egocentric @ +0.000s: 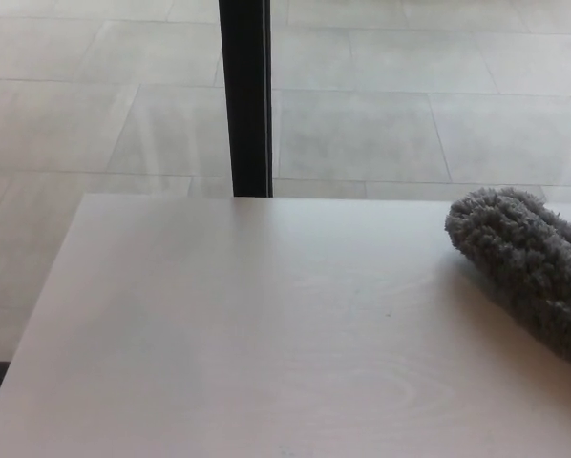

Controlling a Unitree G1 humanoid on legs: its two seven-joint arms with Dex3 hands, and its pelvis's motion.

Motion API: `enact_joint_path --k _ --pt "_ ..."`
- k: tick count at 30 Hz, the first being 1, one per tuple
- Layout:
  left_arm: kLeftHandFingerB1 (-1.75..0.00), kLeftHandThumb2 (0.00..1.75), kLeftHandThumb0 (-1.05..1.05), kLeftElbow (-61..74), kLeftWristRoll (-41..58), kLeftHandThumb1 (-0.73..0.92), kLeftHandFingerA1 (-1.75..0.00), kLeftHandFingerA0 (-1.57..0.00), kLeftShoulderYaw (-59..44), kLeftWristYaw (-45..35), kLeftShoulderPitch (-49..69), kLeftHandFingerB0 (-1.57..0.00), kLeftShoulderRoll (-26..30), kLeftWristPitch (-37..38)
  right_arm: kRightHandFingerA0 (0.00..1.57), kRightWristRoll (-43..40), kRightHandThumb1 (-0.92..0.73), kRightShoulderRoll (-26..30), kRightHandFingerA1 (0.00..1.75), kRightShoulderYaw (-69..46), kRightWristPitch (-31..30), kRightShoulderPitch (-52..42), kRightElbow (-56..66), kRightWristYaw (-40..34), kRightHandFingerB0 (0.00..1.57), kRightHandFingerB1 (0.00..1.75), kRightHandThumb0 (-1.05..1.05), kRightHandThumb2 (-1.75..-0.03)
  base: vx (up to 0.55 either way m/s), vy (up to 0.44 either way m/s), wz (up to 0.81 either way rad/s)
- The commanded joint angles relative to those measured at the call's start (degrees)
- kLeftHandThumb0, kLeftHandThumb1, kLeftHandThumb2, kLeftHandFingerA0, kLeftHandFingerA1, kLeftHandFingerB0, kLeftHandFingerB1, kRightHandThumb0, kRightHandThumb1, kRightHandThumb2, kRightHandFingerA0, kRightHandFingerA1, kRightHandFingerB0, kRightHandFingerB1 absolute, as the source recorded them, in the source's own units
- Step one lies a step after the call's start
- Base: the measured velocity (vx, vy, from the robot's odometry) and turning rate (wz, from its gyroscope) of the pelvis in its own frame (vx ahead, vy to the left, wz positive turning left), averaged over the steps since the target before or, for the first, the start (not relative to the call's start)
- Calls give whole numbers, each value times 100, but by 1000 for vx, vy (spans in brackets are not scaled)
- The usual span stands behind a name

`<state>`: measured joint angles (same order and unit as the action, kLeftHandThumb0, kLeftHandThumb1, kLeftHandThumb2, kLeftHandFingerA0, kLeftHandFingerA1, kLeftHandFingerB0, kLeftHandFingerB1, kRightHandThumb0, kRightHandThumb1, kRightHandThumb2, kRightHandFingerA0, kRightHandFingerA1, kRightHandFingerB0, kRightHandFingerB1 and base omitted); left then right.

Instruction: The robot uses its right hand to pick up the duster kept in the middle of the desk and use it to wipe the desk by swiping its surface twice

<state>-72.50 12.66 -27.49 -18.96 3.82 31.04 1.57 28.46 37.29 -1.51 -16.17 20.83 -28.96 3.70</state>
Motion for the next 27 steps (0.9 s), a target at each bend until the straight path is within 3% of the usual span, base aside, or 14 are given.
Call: enact_joint_path --k 1,6,7,11,12,15,16,19,23,24,25,26,27 --pt "-47 73 -51 -33 6 92 -59 -47 19 9 27 -49 -5 203 0 -1095 -90 498 0 -2145 -149 -1640 1654 418 0 0 -105 -71 0 0 0" --pt "-49 73 -51 -1 180 92 -63 -48 -135 -50 64 -51 -44 103 0 -1857 -83 -165 0 -3791 331 -2820 1954 291 0 0 -101 -67 0 0 0" --pt "-50 75 -52 18 106 92 -65 -46 -56 -95 100 -48 -45 137 0 -2293 -65 -492 52 -4278 543 -2917 1574 77 0 32 -105 -102 0 0 0" --pt "-49 72 -51 -59 168 92 -64 -47 -114 -82 -27 -48 -87 19 0 -2512 -64 -730 49 -4719 576 -2831 947 -354 0 30 -98 -100 0 0 0" --pt "-50 74 -51 -45 163 92 -62 -42 -105 -70 -25 -48 -106 36 0 -2588 -67 -779 46 -4822 659 -2856 740 -419 0 21 -100 -97 0 0 0" --pt "-53 75 -49 17 183 92 -65 -38 -112 -107 -46 -48 -89 10 0 -2693 -66 -832 42 -5067 1275 -2836 -812 -1021 0 16 -94 -95 0 0 0" --pt "-53 75 -49 35 192 92 -65 -38 -120 -108 -44 -48 -87 9 0 -2681 -66 -818 44 -5101 1321 -2804 -1087 -1143 0 21 -92 -96 0 0 0" --pt "-53 77 -50 13 221 92 -66 -40 -163 -53 -113 -49 -40 -134 0 -2837 -65 -923 47 -5321 1713 -2777 -1630 -1285 0 25 -93 -97 0 0 0" --pt "-48 71 -52 -62 -13 92 -61 -47 12 156 -119 -47 -12 10 0 -3481 -66 -1069 47 -5929 2086 -2704 -2462 -942 0 26 -92 -97 0 0 0" --pt "-46 72 -53 -108 -3 92 -58 -47 -8 202 -129 -48 -14 1 0 -3640 -68 -1076 29 -6051 2063 -2664 -2727 -724 0 3 -86 -78 0 0 0" --pt "-46 68 -52 -139 65 92 -56 -47 -79 260 -153 -49 -22 -77 0 -3750 -64 -1094 47 -6130 2059 -2625 -2945 -529 0 16 -87 -83 0 0 0" --pt "-46 68 -52 -154 162 92 -56 -47 -170 273 -180 -49 -35 -159 0 -3840 -64 -1127 47 -6212 2062 -2600 -2979 -437 0 16 -87 -83 0 0 0" --pt "-48 69 -51 -161 194 92 -56 -48 -205 268 -174 -48 -43 -147 0 -3900 -63 -1169 61 -6253 2088 -2575 -3055 -322 0 20 -77 -79 0 0 0"
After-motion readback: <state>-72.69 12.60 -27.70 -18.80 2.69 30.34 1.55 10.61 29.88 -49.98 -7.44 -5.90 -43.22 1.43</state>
